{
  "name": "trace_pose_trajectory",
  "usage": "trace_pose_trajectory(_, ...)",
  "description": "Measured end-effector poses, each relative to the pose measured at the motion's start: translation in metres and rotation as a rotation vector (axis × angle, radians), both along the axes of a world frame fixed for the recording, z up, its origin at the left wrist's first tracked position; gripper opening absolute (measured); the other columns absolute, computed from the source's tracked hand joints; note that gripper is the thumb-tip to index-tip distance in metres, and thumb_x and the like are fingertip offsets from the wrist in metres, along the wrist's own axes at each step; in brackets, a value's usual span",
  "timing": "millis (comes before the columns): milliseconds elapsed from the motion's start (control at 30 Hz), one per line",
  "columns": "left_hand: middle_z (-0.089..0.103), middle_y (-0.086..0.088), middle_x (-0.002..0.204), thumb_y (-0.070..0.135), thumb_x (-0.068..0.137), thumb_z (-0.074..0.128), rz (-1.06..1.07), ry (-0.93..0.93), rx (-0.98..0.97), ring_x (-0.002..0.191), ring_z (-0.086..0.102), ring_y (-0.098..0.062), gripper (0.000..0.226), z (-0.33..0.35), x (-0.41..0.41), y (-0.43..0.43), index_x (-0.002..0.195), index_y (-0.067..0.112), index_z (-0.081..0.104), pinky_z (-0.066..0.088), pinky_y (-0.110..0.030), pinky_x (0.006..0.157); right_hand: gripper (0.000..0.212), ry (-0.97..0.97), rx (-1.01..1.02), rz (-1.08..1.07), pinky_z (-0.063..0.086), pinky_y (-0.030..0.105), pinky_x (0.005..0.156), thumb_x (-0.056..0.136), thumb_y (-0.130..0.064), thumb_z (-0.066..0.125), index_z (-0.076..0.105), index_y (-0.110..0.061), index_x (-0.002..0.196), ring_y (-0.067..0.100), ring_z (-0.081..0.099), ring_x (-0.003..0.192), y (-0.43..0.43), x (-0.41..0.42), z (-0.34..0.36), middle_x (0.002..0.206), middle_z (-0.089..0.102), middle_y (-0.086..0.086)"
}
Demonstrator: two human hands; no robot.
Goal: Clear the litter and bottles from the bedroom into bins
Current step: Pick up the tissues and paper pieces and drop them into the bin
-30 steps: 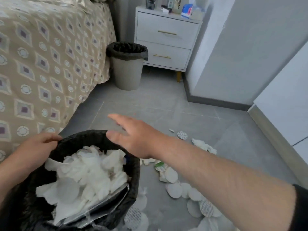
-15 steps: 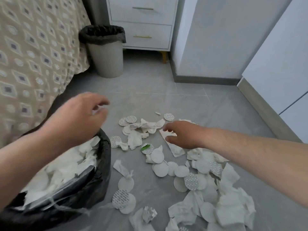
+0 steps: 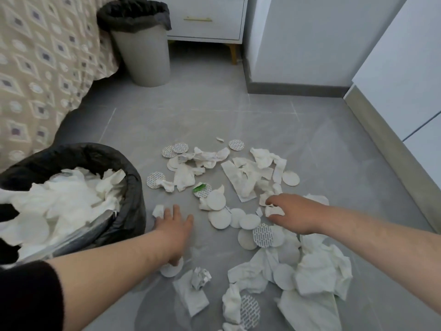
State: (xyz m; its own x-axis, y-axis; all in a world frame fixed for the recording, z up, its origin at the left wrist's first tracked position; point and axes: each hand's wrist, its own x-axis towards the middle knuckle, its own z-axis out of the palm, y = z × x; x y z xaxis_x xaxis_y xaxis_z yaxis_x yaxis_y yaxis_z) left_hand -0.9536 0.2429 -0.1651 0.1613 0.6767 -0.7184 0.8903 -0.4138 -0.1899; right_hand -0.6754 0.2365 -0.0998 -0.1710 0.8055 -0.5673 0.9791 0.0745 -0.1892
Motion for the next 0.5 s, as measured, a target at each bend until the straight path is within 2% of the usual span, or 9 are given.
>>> trace_pose_trajectory(100, -0.022, -0.022, 0.155, 0.048, 0.06, 0.084, 0.003, 0.075, -0.02, 0.143, -0.008, -0.048, 0.136, -0.013, -0.01, 0.003, 0.15, 0.023, -0.016, 0.02, -0.067, 0.108, 0.053, -0.046, -0.074, -0.026, 0.038, 0.033, 0.103, 0.096, -0.04, 0.045, 0.034, -0.023, 0.145, 0.022, 0.045, 0.13, -0.005, 0.01, -0.008, 0.148, 0.041, 0.002)
trace_pose_trajectory(200, -0.02, -0.013, 0.157, 0.066, 0.051, 0.078, 0.059, -0.031, -0.094, 0.145, -0.008, -0.041, 0.14, -0.021, -0.018, 0.0, 0.149, 0.028, -0.015, 0.024, -0.071, 0.103, 0.054, -0.062, -0.099, -0.035, 0.04, 0.034, 0.102, 0.096, -0.044, 0.043, 0.032, -0.024, 0.146, 0.023, 0.05, 0.126, -0.007, 0.013, -0.015, 0.149, 0.04, 0.002)
trace_pose_trajectory(333, -0.017, -0.013, 0.158, 0.084, 0.045, 0.064, 0.205, -0.179, -0.119, 0.145, -0.007, -0.041, 0.139, -0.035, -0.019, -0.016, 0.149, 0.031, -0.011, 0.024, -0.062, 0.11, 0.053, -0.092, -0.102, 0.031, 0.037, 0.034, 0.102, 0.095, -0.043, 0.045, 0.036, -0.023, 0.143, 0.022, 0.043, 0.132, -0.018, 0.009, -0.03, 0.146, 0.043, 0.003)
trace_pose_trajectory(500, -0.013, -0.022, 0.157, 0.086, 0.045, 0.059, 0.292, -0.263, -0.11, 0.143, -0.009, -0.046, 0.139, -0.043, 0.0, -0.045, 0.15, 0.023, -0.007, 0.018, -0.055, 0.115, 0.059, -0.102, -0.106, 0.091, 0.036, 0.037, 0.105, 0.094, -0.047, 0.046, 0.03, -0.025, 0.146, 0.025, 0.041, 0.133, -0.027, 0.005, -0.044, 0.145, 0.042, 0.005)
